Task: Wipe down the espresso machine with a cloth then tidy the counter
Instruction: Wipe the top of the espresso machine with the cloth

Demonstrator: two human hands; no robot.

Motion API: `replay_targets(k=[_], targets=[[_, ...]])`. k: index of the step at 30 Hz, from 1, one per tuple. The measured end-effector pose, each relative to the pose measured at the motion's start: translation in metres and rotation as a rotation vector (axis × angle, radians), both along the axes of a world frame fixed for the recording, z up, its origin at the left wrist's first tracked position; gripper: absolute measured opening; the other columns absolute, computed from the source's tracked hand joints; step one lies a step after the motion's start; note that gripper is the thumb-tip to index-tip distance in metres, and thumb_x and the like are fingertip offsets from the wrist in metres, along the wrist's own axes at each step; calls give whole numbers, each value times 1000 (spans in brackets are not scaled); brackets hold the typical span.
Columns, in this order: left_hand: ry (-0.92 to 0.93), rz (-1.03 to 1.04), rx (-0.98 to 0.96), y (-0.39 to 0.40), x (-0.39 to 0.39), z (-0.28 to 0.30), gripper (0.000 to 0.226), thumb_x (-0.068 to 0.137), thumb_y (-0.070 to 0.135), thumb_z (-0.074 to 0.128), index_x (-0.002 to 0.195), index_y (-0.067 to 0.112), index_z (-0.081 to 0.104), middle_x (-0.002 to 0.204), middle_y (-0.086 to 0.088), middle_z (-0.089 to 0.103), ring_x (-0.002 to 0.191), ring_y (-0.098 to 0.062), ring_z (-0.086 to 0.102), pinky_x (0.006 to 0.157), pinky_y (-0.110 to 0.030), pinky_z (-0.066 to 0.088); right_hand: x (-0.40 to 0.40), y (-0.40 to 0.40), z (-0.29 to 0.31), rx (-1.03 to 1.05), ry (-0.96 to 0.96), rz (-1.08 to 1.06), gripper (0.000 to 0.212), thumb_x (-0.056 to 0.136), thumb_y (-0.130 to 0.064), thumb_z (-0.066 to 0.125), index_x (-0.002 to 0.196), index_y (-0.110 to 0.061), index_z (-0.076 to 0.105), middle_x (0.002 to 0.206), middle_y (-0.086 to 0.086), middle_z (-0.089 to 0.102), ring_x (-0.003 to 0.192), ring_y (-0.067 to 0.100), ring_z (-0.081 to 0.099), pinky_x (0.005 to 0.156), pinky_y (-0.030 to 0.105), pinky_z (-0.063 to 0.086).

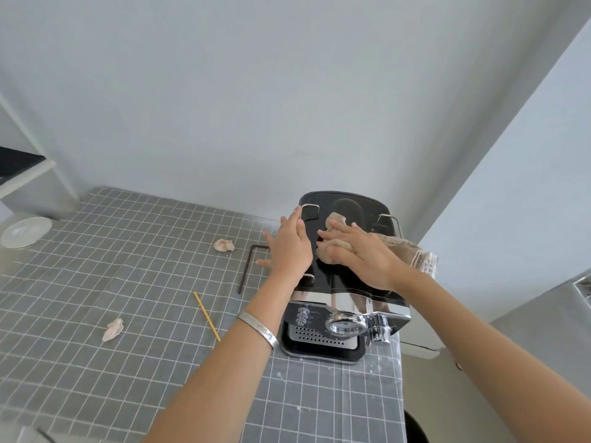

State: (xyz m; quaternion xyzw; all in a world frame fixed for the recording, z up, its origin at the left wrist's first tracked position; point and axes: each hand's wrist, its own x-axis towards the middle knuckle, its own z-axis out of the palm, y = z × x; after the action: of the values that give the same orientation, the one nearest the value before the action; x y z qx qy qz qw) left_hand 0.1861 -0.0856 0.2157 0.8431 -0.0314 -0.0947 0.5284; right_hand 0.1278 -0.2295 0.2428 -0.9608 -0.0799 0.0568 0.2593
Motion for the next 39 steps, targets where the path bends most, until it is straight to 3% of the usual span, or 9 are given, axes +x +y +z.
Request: replay_targets(k=[2,4,9,13,16,19,23,35,39], targets=[[22,-2,-10,0,-1,1,44,105,32,21,148,39,29,159,3,28,150,-34,8,113,-68,5,-5,-4,17,305,130,-20,37,104,-24,38,96,-24,74,119,-16,68,119,-2,54,110,19,35],[40,5,14,0,-1,2,44,105,34,20,148,41,28,158,5,29,150,-35,4,110,-72,-2,-4,-13,38,583,80,-151,46,102,-22,41,63,-19,65,70,-17,68,70,-6,62,71,6,48],[40,0,22,-1,-1,1,45,105,33,19,148,43,28,151,1,42,150,-36,3,107,-73,-5,30,-46,72,1208,-280,-733,26,90,-33,57,101,-17,73,93,1,78,97,17,74,70,23,58],[-11,-20,-30,0,1,-2,45,105,30,21,150,36,28,157,3,33,150,-30,14,115,-65,10,37,-40,35,435,-205,-503,34,101,-27,38,130,-28,55,142,-2,53,131,13,46,108,32,35],[-8,3,1,-2,3,-2,45,105,31,21,149,37,29,158,4,30,150,-30,14,115,-65,8,30,-24,-5,-169,-42,-287,54,101,-50,29,151,-31,28,163,5,18,152,23,9,121,52,10],[-25,1,20,-3,2,-3,45,105,30,21,149,35,30,158,1,31,149,-30,17,115,-63,11,20,-13,-11,-235,-151,-357,77,91,-68,16,152,-23,26,160,10,25,149,29,18,121,50,13],[16,42,82,-4,1,-5,44,105,34,19,146,44,31,158,1,31,150,-36,-3,103,-75,-9,8,-1,-16,-360,-193,-411,86,88,-72,18,149,-12,27,154,15,34,145,34,24,117,52,21],[1,46,117,-5,0,-1,43,105,31,23,145,42,34,162,0,19,149,-38,-9,106,-76,-5,-32,3,-14,-309,-293,-299,47,102,-30,44,143,-7,41,135,11,55,131,29,47,111,46,33],[4,31,126,-4,-1,-1,44,106,31,21,147,40,32,162,-3,20,149,-39,-9,109,-73,-2,-41,12,-9,-333,-371,-334,20,94,-12,59,110,0,62,90,10,68,82,31,65,74,42,52]])
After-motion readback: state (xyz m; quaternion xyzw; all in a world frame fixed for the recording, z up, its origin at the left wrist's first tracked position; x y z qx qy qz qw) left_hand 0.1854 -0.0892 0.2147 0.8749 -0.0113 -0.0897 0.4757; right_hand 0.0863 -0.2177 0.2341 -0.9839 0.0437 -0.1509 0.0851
